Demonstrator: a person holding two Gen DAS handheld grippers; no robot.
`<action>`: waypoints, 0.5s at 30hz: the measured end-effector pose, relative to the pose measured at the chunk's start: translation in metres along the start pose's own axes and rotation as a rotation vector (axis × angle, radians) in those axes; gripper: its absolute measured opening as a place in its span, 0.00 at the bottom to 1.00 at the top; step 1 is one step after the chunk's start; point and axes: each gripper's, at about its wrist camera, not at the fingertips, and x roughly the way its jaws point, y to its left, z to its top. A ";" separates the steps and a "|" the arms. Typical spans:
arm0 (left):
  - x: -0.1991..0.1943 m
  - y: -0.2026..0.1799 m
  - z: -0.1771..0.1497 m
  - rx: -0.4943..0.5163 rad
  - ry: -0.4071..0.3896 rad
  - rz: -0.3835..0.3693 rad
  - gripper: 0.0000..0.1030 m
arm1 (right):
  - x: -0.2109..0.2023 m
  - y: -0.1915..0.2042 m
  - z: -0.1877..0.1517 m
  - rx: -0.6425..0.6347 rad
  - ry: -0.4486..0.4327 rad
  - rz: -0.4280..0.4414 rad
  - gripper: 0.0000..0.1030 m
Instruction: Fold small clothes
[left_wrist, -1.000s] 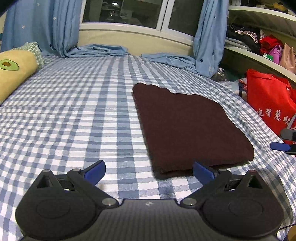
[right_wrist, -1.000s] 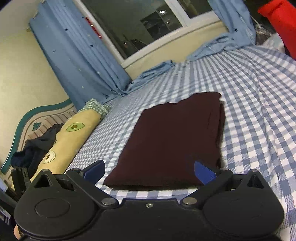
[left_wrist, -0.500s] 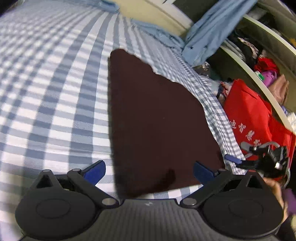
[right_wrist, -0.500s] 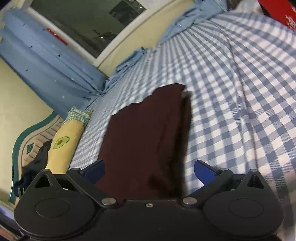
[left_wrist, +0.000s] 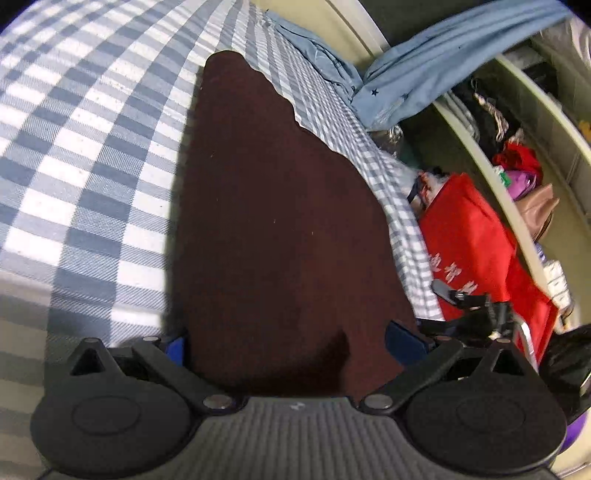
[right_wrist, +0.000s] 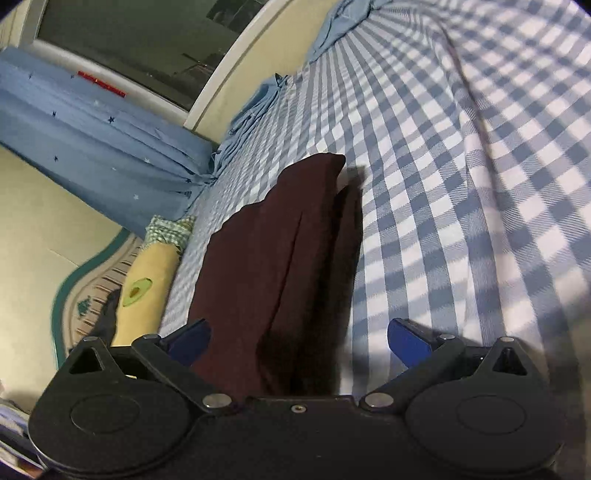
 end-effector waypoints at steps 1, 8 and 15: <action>0.001 0.002 0.001 -0.015 -0.001 -0.014 0.99 | 0.005 -0.001 0.004 -0.002 0.003 0.009 1.00; 0.011 0.000 0.008 -0.025 -0.020 -0.019 0.99 | 0.049 0.017 0.026 -0.066 0.065 0.041 0.99; 0.022 -0.007 0.014 -0.043 -0.039 0.006 0.99 | 0.087 0.034 0.042 -0.095 0.075 0.044 1.00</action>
